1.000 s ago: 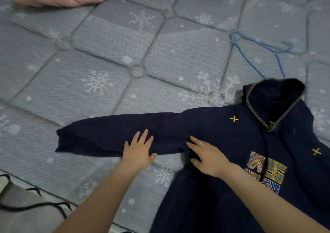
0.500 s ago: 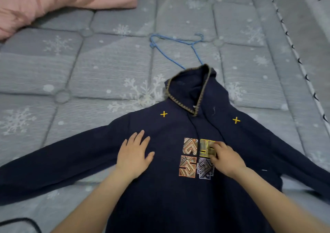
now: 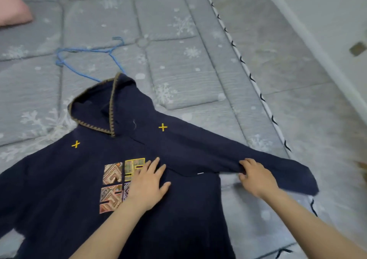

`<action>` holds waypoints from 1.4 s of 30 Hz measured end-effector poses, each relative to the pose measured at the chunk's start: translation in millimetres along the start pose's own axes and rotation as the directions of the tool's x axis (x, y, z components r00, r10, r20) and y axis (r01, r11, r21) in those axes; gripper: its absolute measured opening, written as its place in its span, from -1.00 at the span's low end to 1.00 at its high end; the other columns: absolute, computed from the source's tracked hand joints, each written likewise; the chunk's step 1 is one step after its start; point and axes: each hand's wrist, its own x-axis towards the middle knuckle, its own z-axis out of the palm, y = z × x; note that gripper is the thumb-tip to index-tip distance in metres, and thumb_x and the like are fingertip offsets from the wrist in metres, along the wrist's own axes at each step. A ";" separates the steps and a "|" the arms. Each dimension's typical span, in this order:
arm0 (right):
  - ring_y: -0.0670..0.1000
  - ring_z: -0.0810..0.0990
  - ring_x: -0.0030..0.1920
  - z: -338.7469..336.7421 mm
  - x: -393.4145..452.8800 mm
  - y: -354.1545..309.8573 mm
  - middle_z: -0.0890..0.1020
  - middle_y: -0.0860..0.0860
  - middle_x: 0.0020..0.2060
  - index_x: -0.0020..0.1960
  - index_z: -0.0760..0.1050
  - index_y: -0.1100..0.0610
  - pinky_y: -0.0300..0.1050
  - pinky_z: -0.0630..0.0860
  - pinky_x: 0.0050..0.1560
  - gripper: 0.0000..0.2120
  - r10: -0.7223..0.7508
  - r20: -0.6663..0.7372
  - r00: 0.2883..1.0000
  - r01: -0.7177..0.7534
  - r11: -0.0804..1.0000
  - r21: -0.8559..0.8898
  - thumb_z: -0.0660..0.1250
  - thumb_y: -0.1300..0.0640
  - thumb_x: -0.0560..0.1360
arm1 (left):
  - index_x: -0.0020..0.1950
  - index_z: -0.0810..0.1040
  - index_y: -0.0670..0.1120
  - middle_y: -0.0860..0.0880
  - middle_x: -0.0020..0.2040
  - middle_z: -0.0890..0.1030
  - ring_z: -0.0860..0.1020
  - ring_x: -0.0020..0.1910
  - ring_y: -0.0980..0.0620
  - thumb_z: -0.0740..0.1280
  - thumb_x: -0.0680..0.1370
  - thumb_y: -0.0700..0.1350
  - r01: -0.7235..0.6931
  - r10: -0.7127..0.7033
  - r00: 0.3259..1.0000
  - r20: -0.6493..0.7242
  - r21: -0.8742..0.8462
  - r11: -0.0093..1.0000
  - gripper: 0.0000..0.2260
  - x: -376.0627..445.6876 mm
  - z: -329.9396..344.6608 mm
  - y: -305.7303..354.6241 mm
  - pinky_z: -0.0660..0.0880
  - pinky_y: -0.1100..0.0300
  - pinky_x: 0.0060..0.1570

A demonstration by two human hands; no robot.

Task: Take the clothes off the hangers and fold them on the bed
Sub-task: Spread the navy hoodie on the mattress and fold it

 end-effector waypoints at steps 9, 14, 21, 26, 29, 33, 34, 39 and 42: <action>0.11 0.32 0.38 23.1 5.2 174.7 0.22 0.02 0.46 0.45 0.22 0.07 -0.01 0.38 0.23 -0.54 0.244 0.108 0.964 -0.252 0.965 0.070 0.10 0.00 0.58 | 0.55 -0.04 0.05 0.08 0.56 -0.19 -0.12 0.53 -0.13 0.03 0.57 0.28 -0.018 0.014 0.991 0.131 0.030 0.999 -0.37 56.1 21.2 126.5 0.05 -0.01 0.47; 0.17 0.40 0.28 38.2 9.8 225.7 0.29 0.09 0.40 0.44 0.21 0.13 0.02 0.43 0.18 -0.54 0.325 0.090 0.941 -0.338 0.904 0.261 0.15 0.07 0.56 | 0.53 0.12 0.03 -0.09 0.55 0.07 0.00 0.52 -0.10 0.11 0.55 0.27 0.010 -0.011 0.998 -0.055 -0.016 1.000 -0.38 67.0 26.3 157.3 0.08 -0.02 0.47; 0.17 0.35 0.37 53.2 15.8 247.4 0.23 0.04 0.47 0.53 -0.01 0.09 0.10 0.38 0.27 -0.24 0.392 0.155 0.907 -0.417 0.780 0.466 0.34 0.04 0.48 | 0.55 0.00 0.07 0.01 0.57 -0.12 -0.07 0.53 -0.10 -0.27 0.31 0.45 -0.055 0.055 0.998 0.008 0.105 0.993 -0.13 77.6 40.7 186.3 0.02 -0.03 0.47; 0.19 0.45 0.28 68.0 23.5 255.0 0.44 0.10 0.33 0.50 0.05 0.10 0.08 0.42 0.25 -0.27 0.388 0.257 0.885 -0.464 0.687 0.560 0.34 0.04 0.45 | 0.54 -0.15 0.11 0.05 0.54 -0.26 -0.17 0.53 -0.10 -0.08 0.42 0.46 -0.033 0.025 0.998 0.061 0.131 0.991 -0.21 80.7 41.6 194.0 -0.03 -0.03 0.49; 0.15 0.54 0.07 63.8 21.0 257.7 0.56 0.08 0.09 0.19 0.43 0.10 -0.01 0.52 0.00 -0.60 0.426 0.133 0.895 -0.430 0.745 0.511 0.39 0.03 0.40 | 0.54 -0.16 0.15 0.05 0.54 -0.27 -0.18 0.53 -0.10 0.01 0.48 0.41 -0.045 0.030 0.995 0.098 0.154 0.987 -0.27 81.2 37.5 194.4 0.00 -0.04 0.49; 0.13 0.53 -0.11 47.9 7.7 253.1 0.49 0.06 -0.14 -0.26 0.46 0.09 -0.08 0.43 -0.23 -0.79 0.452 -0.034 0.891 -0.385 0.795 0.470 0.39 -0.03 0.37 | 0.54 -0.10 0.16 0.01 0.55 -0.24 -0.16 0.53 -0.14 0.04 0.52 0.35 -0.062 0.044 0.990 0.131 0.138 0.988 -0.33 80.7 30.3 196.2 0.01 -0.07 0.48; 0.10 0.52 -0.16 42.1 4.2 249.6 0.47 0.04 -0.16 -0.29 0.45 0.11 -0.10 0.39 -0.28 -0.79 0.453 -0.056 0.890 -0.363 0.776 0.517 0.38 -0.01 0.36 | 0.54 -0.08 0.15 0.00 0.55 -0.23 -0.15 0.53 -0.14 0.03 0.53 0.34 -0.057 0.041 0.991 0.129 0.121 0.991 -0.35 78.4 28.5 196.7 0.00 -0.08 0.48; 0.01 0.53 -0.26 -2.3 -4.4 227.1 0.58 -0.01 -0.30 -0.22 0.41 0.06 -0.13 0.36 -0.34 -0.85 0.438 -0.033 0.898 -0.319 0.702 0.636 0.34 0.02 0.38 | 0.52 0.12 0.09 0.04 0.56 -0.08 -0.06 0.53 -0.04 -0.01 0.52 0.35 -0.065 0.066 0.996 0.062 -0.022 0.998 -0.37 59.5 16.8 199.8 0.05 0.01 0.48; 0.05 0.60 -0.27 -28.4 -4.2 202.3 0.61 0.03 -0.34 -0.22 0.42 0.09 -0.06 0.52 -0.23 -0.82 0.383 -0.016 0.923 -0.263 0.663 0.701 0.38 0.02 0.37 | 0.51 0.18 0.07 0.02 0.56 0.03 0.00 0.52 -0.01 -0.03 0.53 0.33 -0.125 0.123 0.990 0.070 0.035 0.992 -0.39 40.8 9.1 189.9 0.07 0.03 0.47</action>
